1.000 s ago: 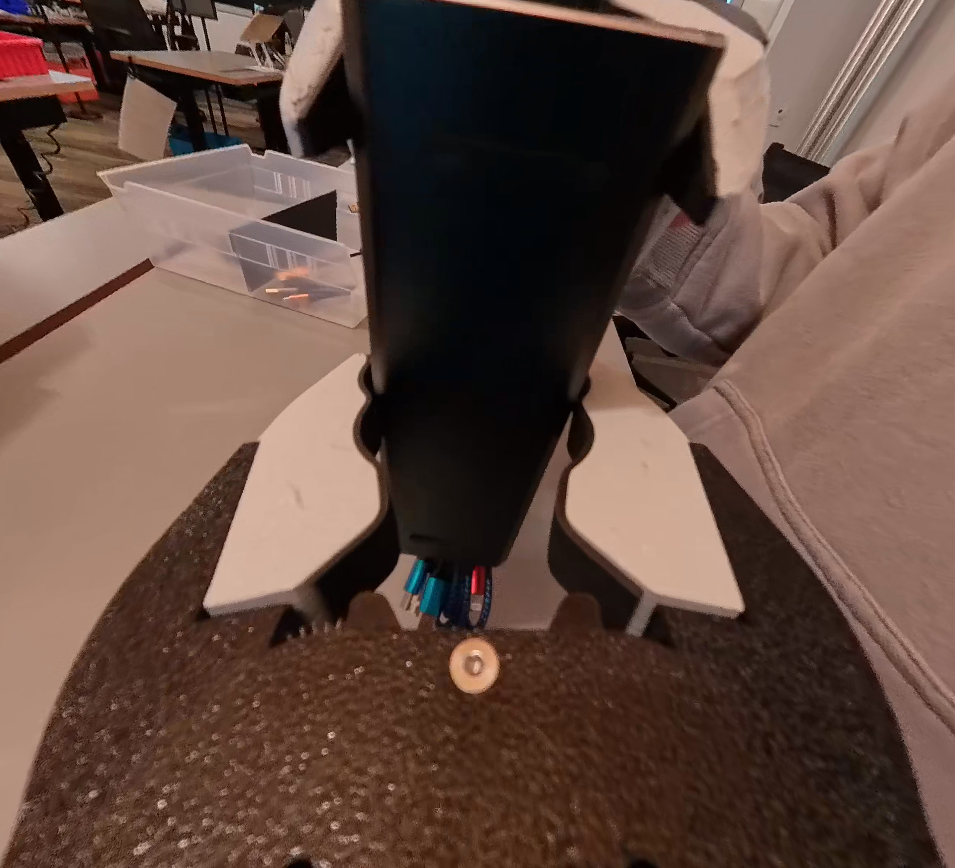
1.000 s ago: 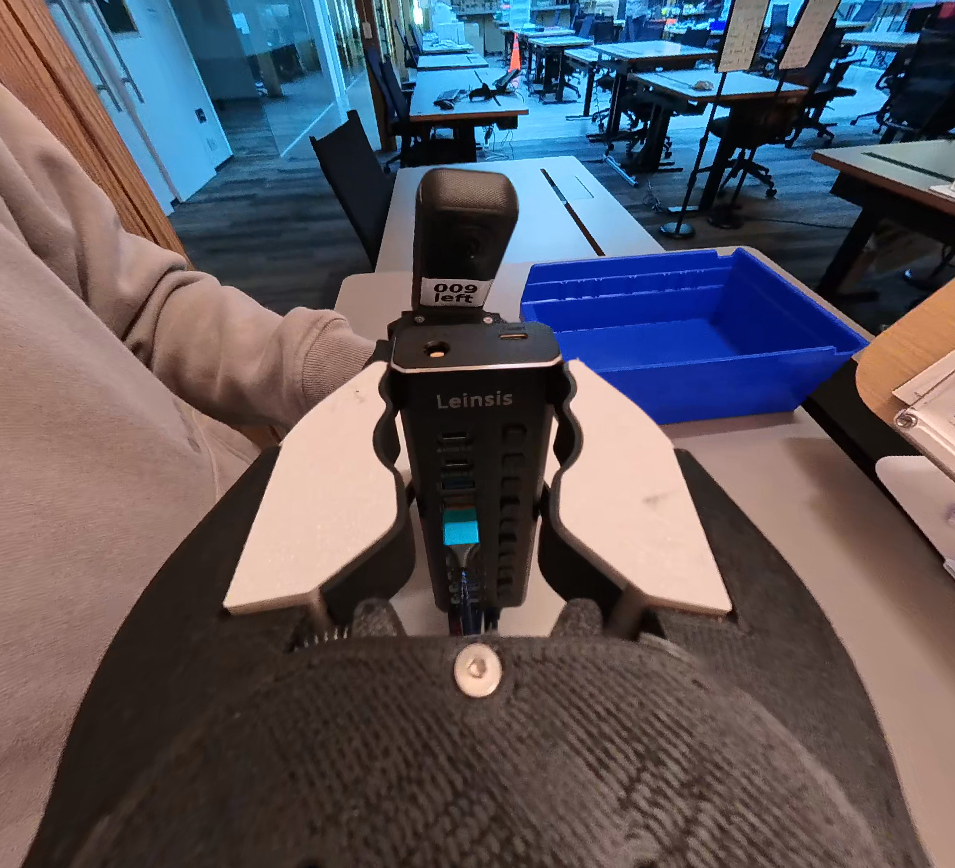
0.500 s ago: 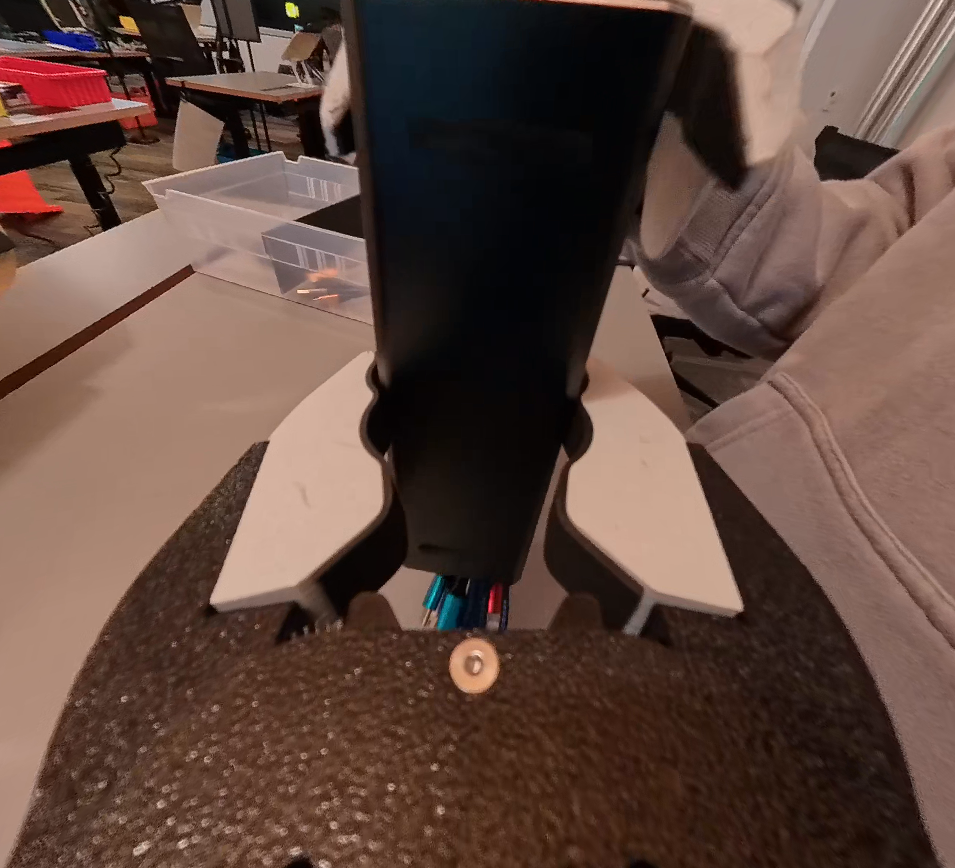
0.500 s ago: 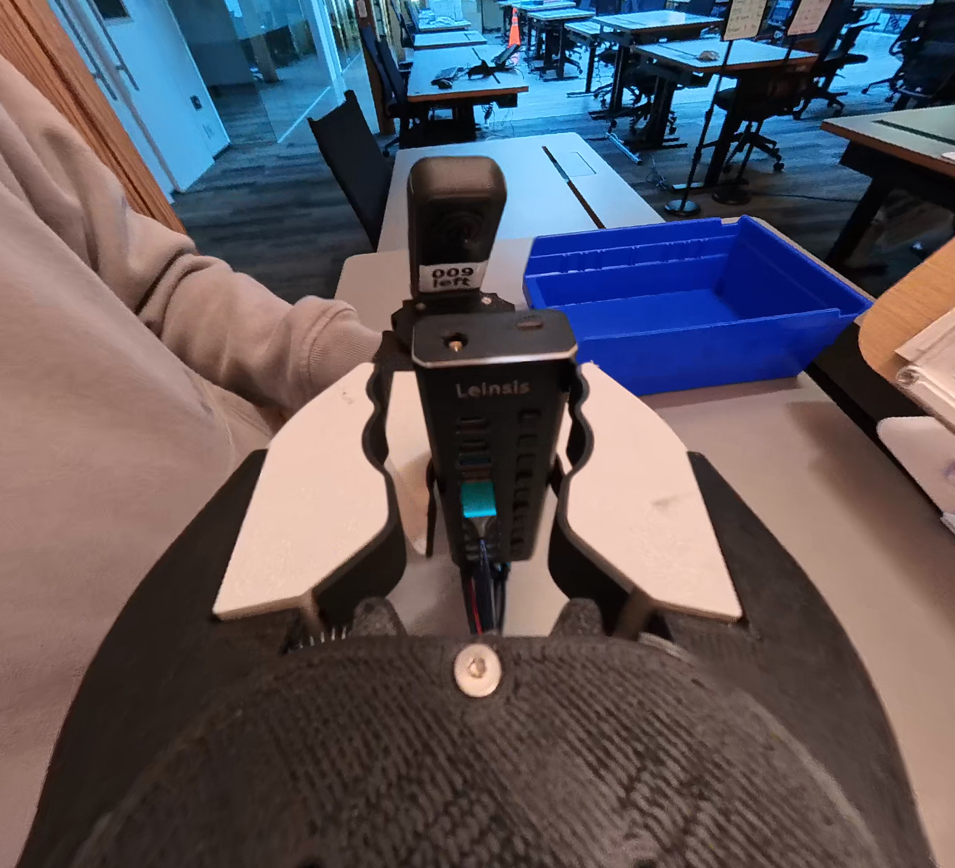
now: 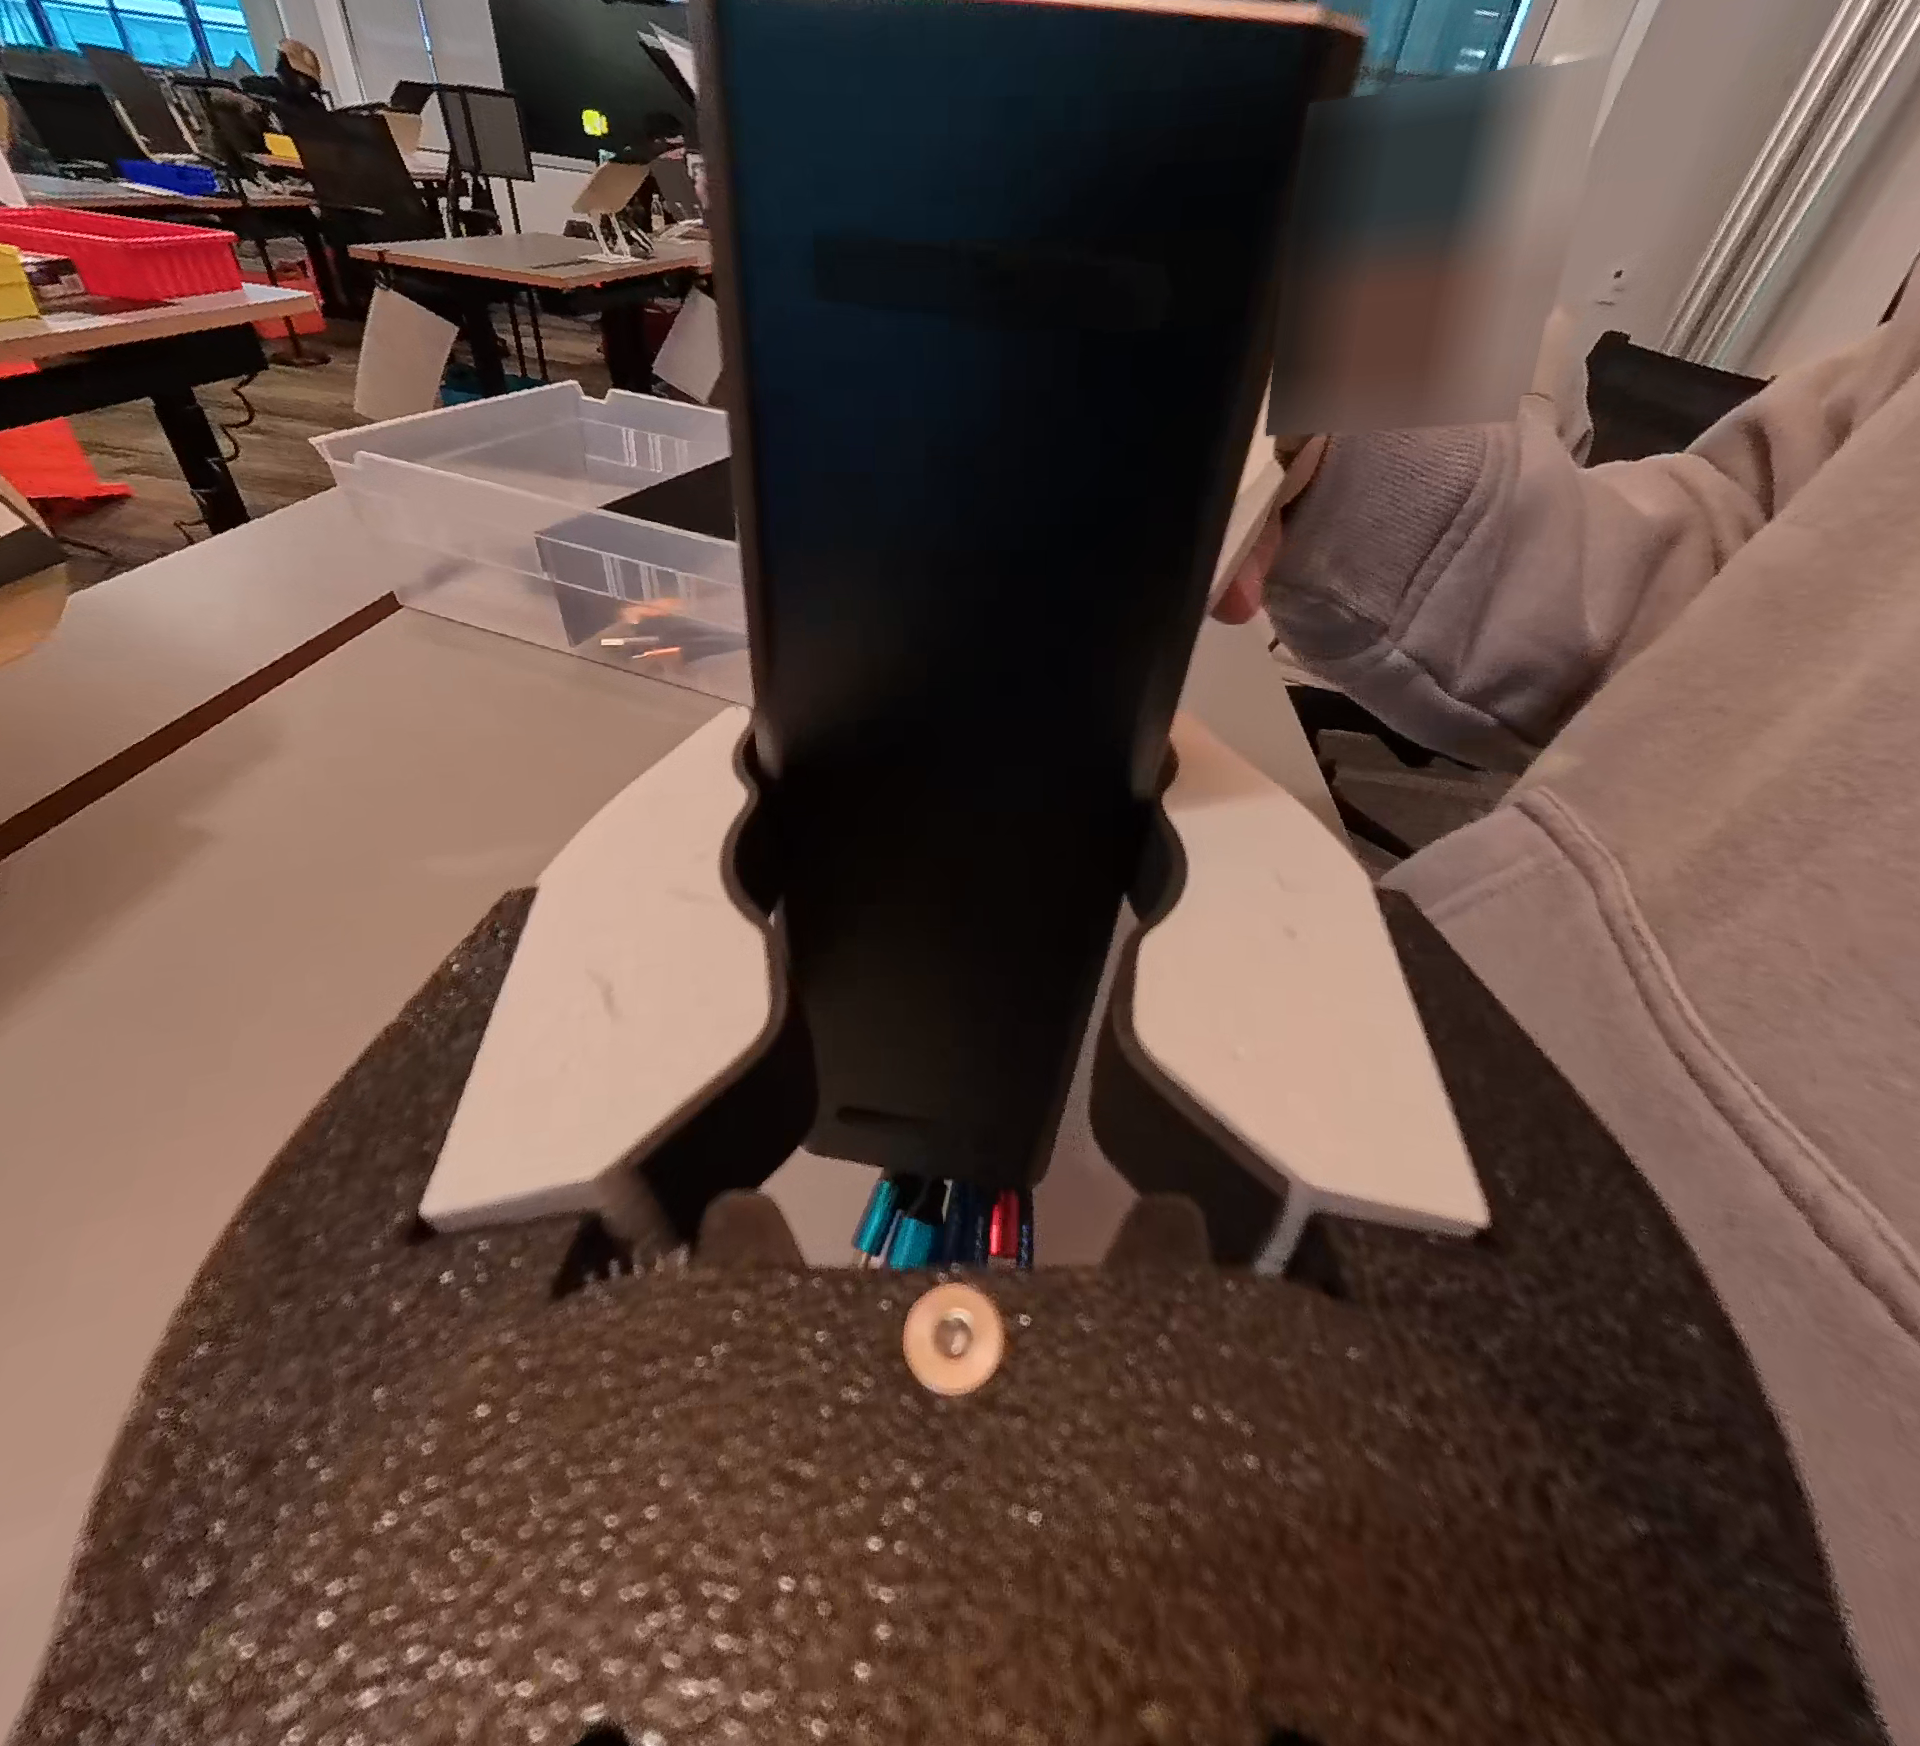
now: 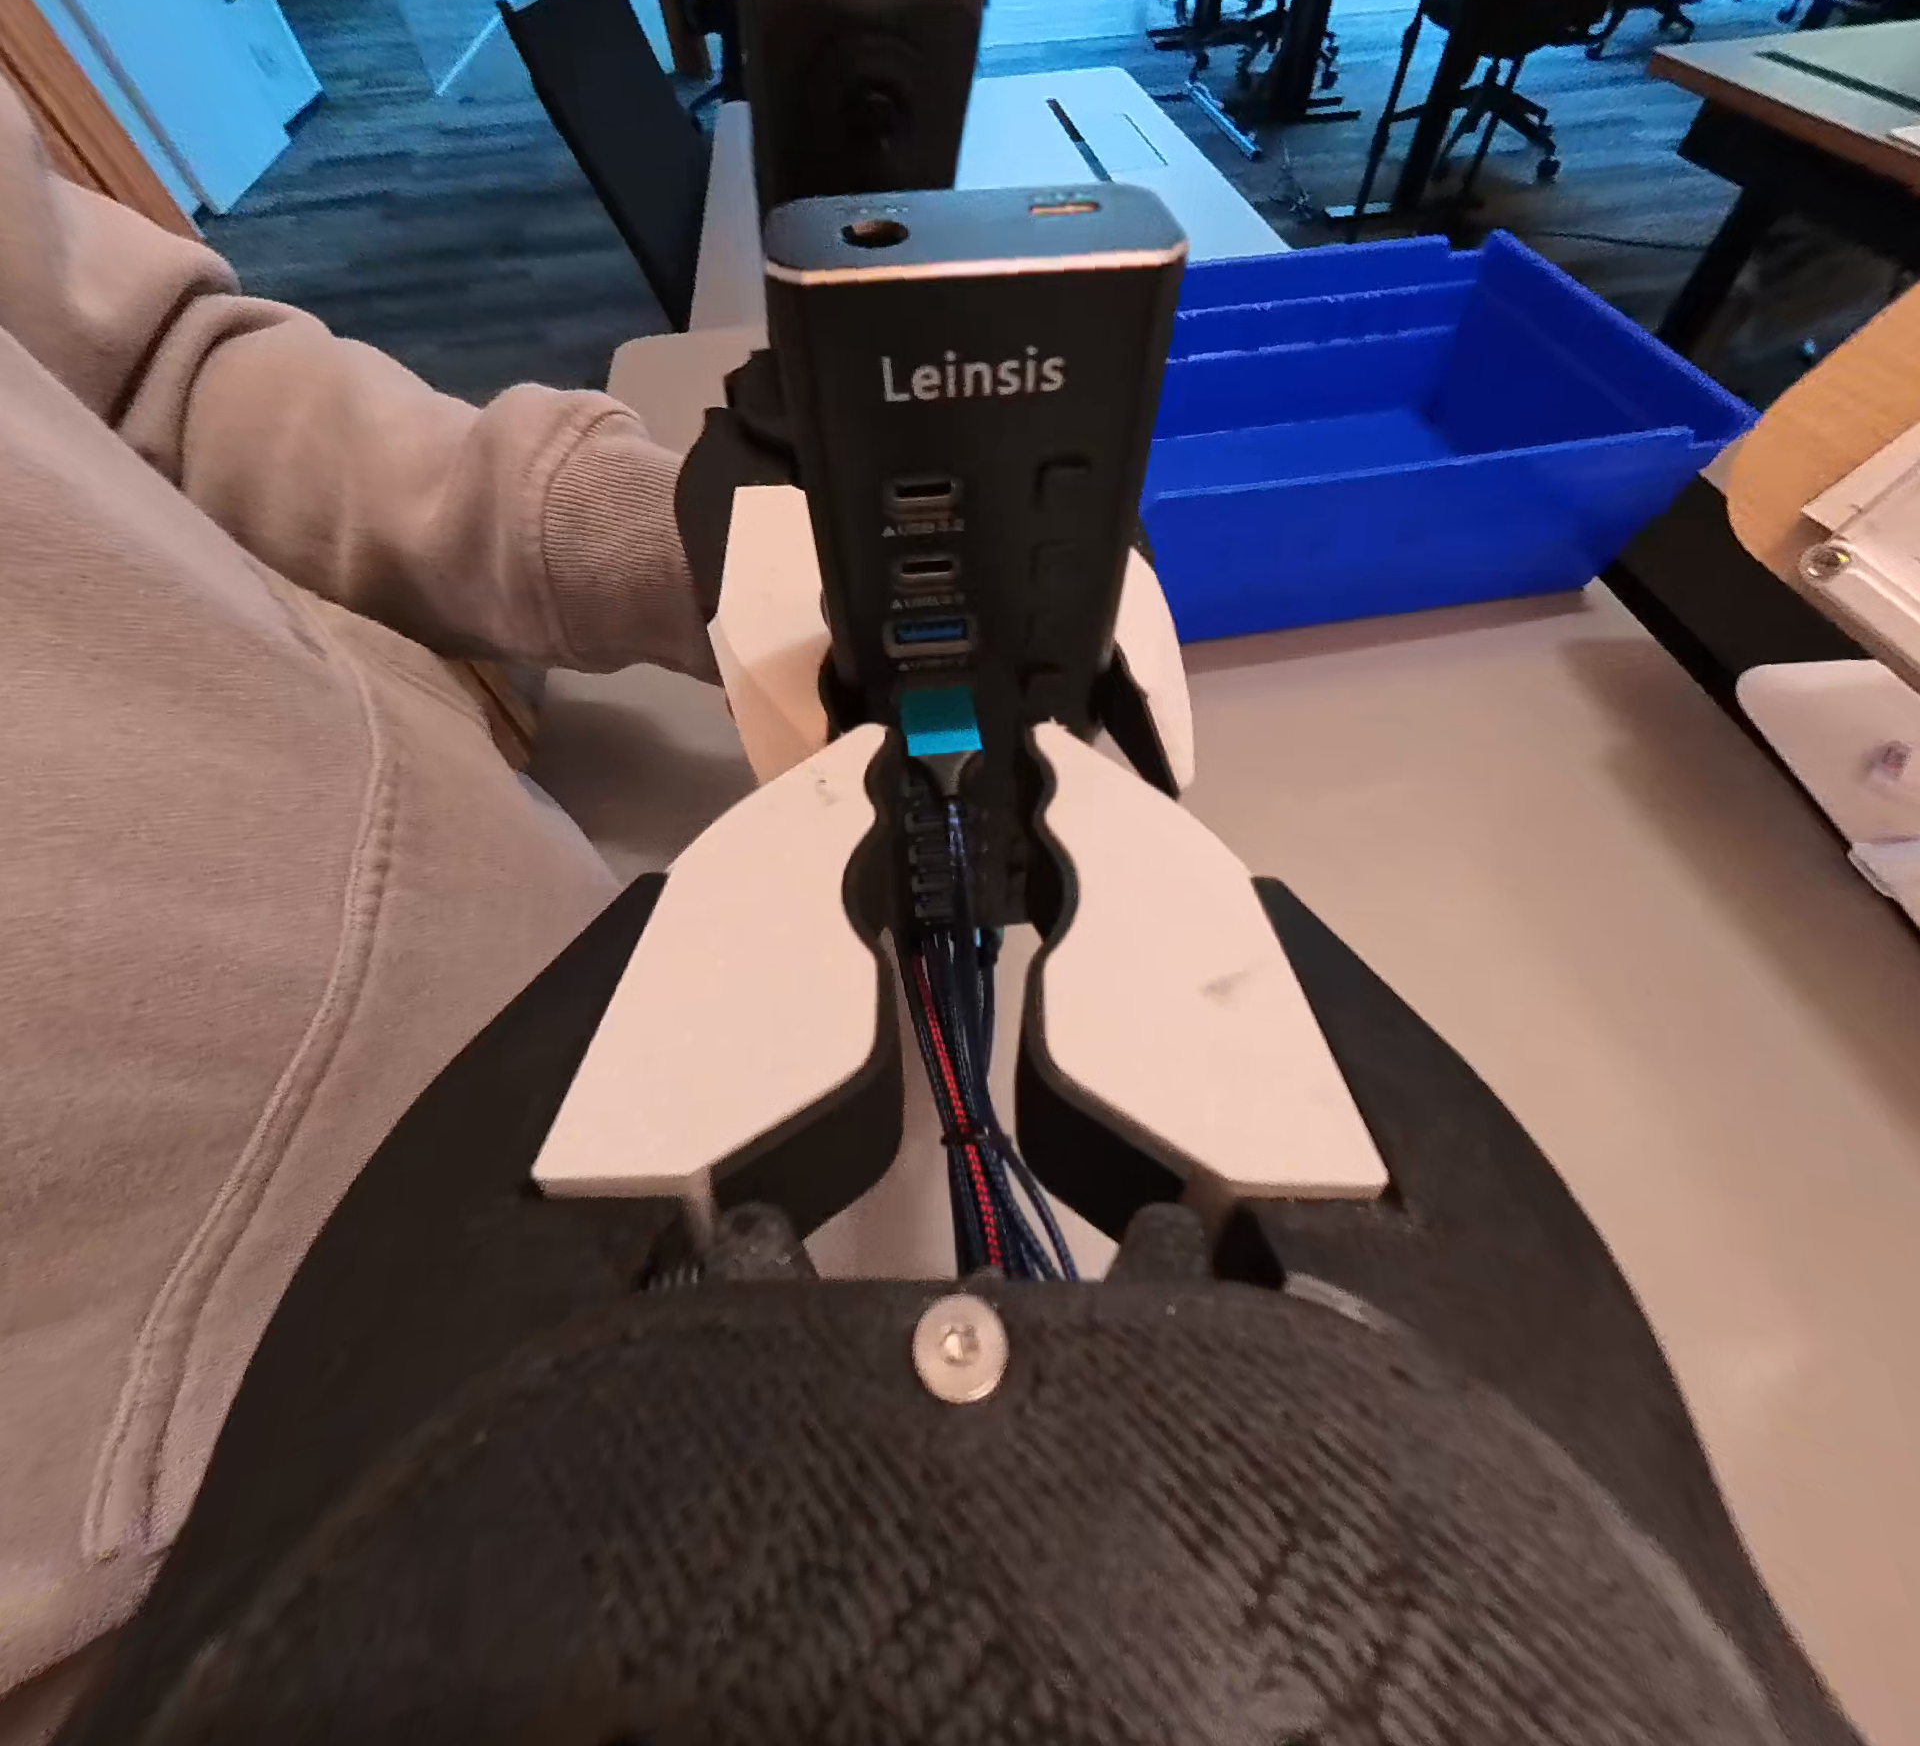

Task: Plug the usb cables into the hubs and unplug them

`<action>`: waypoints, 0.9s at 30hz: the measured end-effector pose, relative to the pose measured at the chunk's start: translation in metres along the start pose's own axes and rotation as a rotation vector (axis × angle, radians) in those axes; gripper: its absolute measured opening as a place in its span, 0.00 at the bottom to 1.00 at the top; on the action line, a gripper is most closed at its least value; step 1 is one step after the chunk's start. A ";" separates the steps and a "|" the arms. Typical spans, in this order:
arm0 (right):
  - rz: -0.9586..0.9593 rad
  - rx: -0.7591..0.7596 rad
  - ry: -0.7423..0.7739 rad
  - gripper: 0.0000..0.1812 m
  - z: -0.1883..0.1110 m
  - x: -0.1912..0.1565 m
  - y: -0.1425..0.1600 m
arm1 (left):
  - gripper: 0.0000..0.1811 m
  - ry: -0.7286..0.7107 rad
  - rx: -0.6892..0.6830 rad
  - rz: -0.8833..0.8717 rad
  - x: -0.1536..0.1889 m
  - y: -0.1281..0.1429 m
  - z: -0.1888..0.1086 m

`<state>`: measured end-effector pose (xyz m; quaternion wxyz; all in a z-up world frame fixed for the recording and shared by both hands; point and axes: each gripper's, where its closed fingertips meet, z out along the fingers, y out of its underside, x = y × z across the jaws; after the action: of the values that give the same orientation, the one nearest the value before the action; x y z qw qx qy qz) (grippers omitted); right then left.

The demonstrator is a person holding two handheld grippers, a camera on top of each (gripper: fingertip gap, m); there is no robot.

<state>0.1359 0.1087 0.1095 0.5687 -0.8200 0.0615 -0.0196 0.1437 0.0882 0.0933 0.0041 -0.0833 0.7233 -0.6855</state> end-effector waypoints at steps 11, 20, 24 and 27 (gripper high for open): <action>-0.072 0.015 -0.012 0.08 0.003 -0.009 -0.008 | 0.37 -0.002 -0.011 0.070 0.005 -0.009 -0.006; -0.110 -0.067 -0.032 0.08 0.004 -0.012 -0.001 | 0.36 -0.014 -0.019 0.112 0.008 -0.010 -0.005; -0.118 -0.110 -0.023 0.08 0.006 -0.012 0.006 | 0.36 -0.021 -0.095 0.151 0.006 -0.001 -0.004; -0.090 -0.149 -0.027 0.08 0.005 -0.012 0.011 | 0.36 -0.027 -0.109 0.163 0.007 0.002 -0.003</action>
<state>0.1241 0.1112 0.0980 0.5056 -0.8621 0.0181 -0.0293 0.1366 0.0901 0.0920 0.0650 -0.0333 0.7638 -0.6413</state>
